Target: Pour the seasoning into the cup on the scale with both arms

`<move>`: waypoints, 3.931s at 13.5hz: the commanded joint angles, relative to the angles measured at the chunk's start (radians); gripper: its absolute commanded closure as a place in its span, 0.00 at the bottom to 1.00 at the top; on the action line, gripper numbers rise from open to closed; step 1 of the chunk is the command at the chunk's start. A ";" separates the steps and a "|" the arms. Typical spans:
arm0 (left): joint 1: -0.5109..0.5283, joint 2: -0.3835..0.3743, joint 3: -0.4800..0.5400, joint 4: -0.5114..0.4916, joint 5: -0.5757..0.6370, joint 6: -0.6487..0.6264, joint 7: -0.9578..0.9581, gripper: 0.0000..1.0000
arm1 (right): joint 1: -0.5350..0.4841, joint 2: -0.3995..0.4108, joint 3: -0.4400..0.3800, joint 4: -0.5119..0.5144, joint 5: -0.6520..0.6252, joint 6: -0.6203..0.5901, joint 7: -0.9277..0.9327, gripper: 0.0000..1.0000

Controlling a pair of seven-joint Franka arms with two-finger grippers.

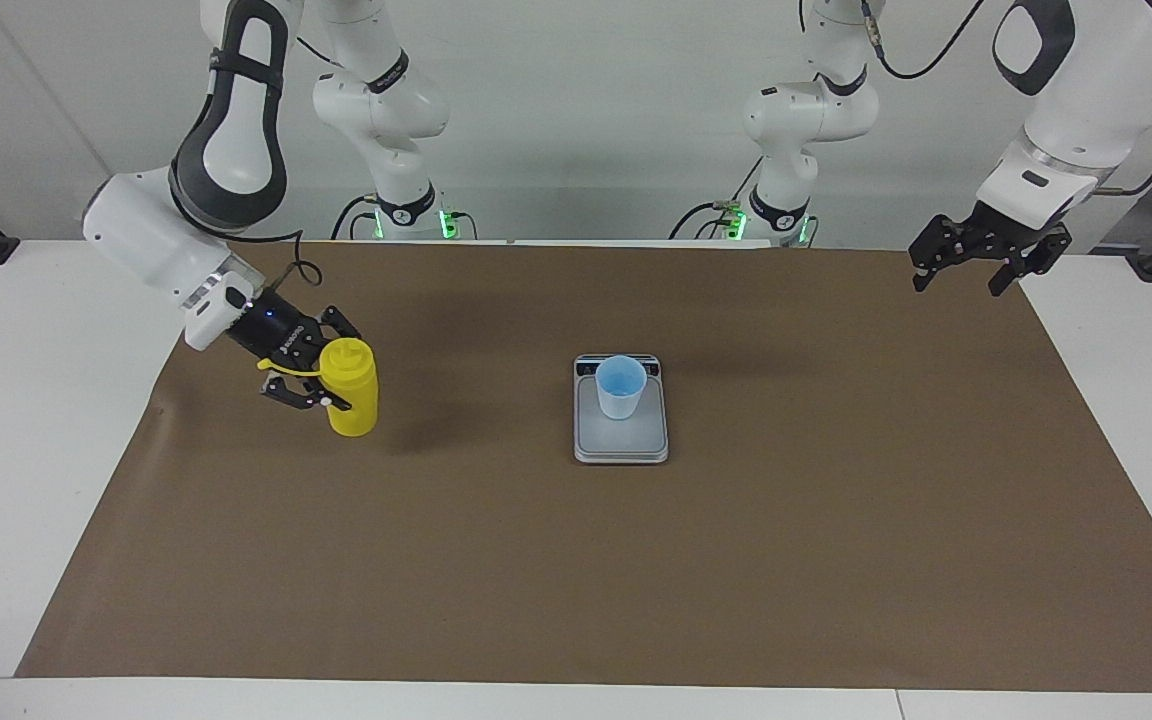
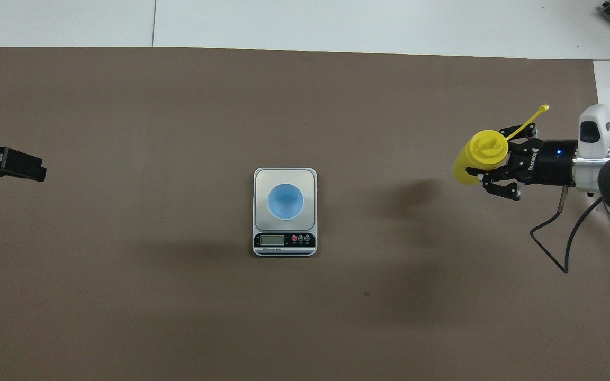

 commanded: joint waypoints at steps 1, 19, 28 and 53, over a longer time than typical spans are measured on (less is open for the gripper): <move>0.000 -0.035 0.002 -0.040 0.018 0.006 0.003 0.00 | -0.009 -0.020 0.010 -0.095 0.157 0.019 -0.157 1.00; 0.000 -0.035 0.002 -0.040 0.018 0.006 0.002 0.00 | -0.017 -0.005 0.009 -0.247 0.413 0.099 -0.356 0.00; 0.000 -0.035 0.002 -0.040 0.018 0.006 0.002 0.00 | -0.083 -0.007 0.004 -0.258 0.283 0.099 -0.351 0.00; 0.000 -0.035 0.002 -0.040 0.018 0.006 0.002 0.00 | 0.078 -0.076 0.021 0.305 -0.816 -0.158 0.705 0.00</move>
